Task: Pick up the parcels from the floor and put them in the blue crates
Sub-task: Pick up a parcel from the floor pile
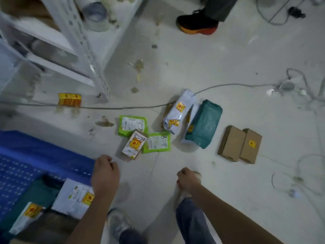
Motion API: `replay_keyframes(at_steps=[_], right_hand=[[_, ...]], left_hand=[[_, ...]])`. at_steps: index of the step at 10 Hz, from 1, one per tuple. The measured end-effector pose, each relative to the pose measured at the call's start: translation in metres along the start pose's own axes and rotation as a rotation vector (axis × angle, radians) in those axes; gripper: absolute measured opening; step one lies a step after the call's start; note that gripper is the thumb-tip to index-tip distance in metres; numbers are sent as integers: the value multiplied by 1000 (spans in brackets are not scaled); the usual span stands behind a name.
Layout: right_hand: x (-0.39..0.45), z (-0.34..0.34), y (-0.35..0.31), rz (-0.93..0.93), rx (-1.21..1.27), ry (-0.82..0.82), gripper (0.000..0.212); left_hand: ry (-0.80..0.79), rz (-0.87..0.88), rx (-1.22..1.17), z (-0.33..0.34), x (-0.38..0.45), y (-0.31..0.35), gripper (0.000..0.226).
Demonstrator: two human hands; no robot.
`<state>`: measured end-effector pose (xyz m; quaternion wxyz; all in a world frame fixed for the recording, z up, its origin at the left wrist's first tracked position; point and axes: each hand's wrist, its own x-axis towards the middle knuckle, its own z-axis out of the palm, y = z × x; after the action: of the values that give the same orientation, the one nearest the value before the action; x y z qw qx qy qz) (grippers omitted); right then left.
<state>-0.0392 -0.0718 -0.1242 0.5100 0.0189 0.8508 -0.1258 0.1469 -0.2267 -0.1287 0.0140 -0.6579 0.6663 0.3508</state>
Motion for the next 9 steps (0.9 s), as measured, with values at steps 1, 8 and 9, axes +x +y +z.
replay_keyframes(at_steps=[1,8,9], right_hand=[[31,-40,51,103,41,-26,25],[172,-181,99,259,474,-90,18],[198,-169,93,251,536,-73,18]], left_hand=[[-257,-37,233,45,-18,25,22],[-775,278,508,260,-1,242,44],[-824,184,464,277,24,244,56]])
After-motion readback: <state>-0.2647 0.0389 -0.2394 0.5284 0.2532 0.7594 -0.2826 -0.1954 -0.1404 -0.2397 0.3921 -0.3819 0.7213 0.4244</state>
